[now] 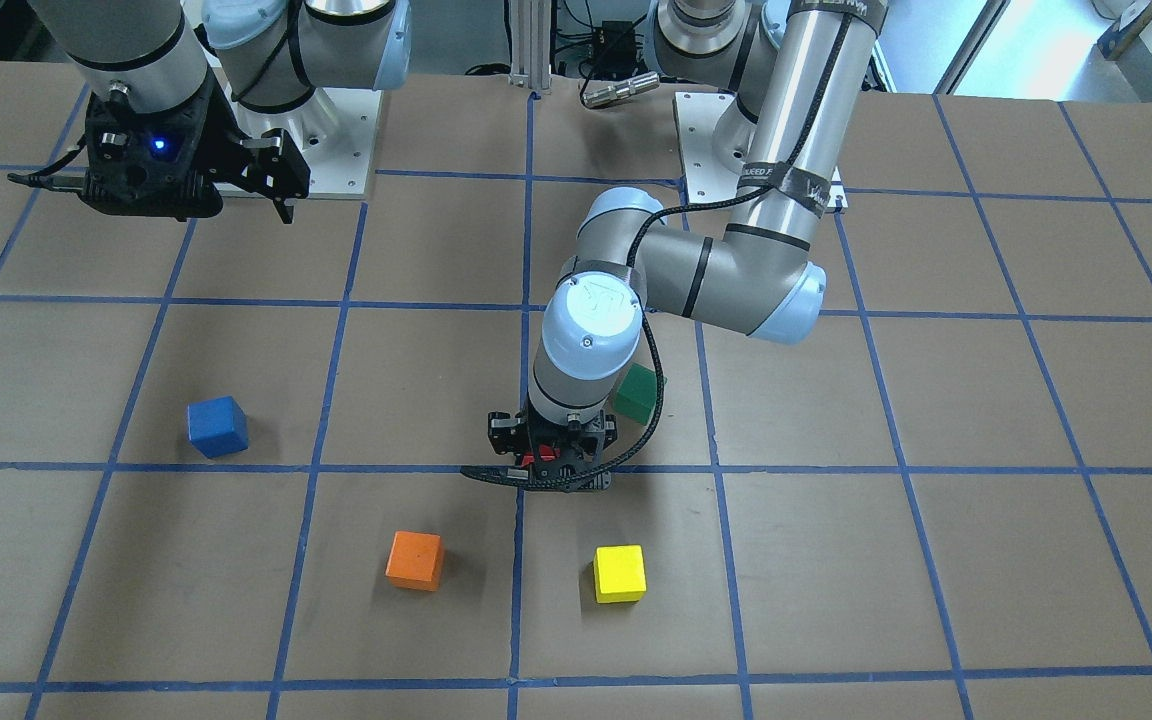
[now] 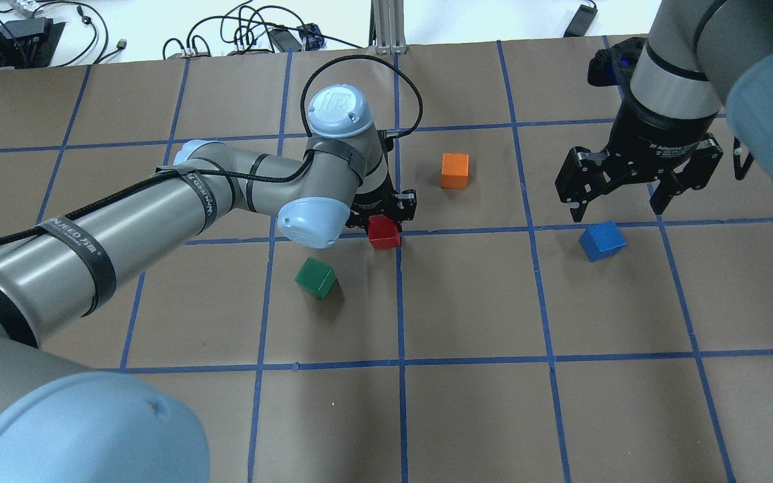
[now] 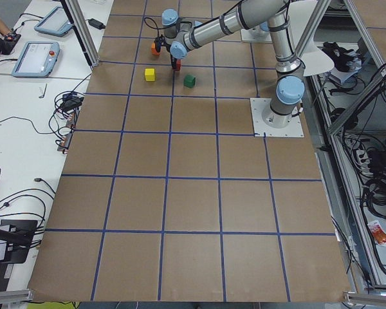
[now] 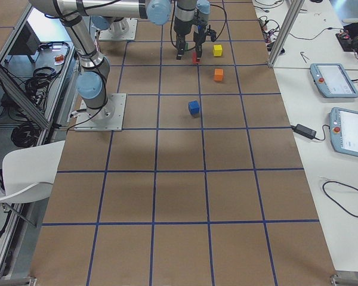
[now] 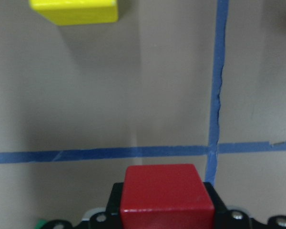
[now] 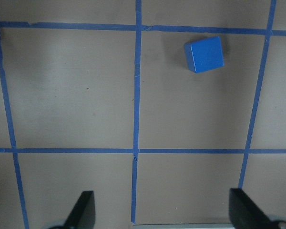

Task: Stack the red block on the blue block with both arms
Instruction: 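Carry the red cube toward the table centre and release it with the left gripper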

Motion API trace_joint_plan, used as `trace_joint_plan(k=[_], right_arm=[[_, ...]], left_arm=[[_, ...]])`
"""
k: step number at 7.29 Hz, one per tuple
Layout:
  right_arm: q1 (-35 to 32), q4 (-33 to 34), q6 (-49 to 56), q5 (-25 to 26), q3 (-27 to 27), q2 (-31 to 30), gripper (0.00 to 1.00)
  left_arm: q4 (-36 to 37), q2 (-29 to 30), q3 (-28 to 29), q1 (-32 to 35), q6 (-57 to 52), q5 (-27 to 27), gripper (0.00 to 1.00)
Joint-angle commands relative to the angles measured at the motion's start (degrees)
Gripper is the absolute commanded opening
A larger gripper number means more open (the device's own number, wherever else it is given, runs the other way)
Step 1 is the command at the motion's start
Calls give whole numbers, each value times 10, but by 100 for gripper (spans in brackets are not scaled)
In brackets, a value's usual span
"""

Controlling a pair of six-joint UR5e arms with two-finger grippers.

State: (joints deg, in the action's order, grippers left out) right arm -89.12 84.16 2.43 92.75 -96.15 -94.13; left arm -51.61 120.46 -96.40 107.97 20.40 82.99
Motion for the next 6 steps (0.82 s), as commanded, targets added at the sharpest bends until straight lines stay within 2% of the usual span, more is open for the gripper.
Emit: trace_joint_plan(k=[1, 2, 4, 6], right_arm=[[0, 21, -8, -1, 1, 9, 100], [1, 50, 1, 2, 0, 20, 100], [-1, 54, -7, -5, 5, 47, 100], [-27, 139, -20, -19, 4, 77, 100]], left_arm=[[-1, -17, 19, -17, 10, -21, 100], [-24, -40, 17, -44, 3, -33, 100], [-75, -103, 18, -92, -86, -27, 100], [-155, -172, 19, -150, -168, -19, 100]])
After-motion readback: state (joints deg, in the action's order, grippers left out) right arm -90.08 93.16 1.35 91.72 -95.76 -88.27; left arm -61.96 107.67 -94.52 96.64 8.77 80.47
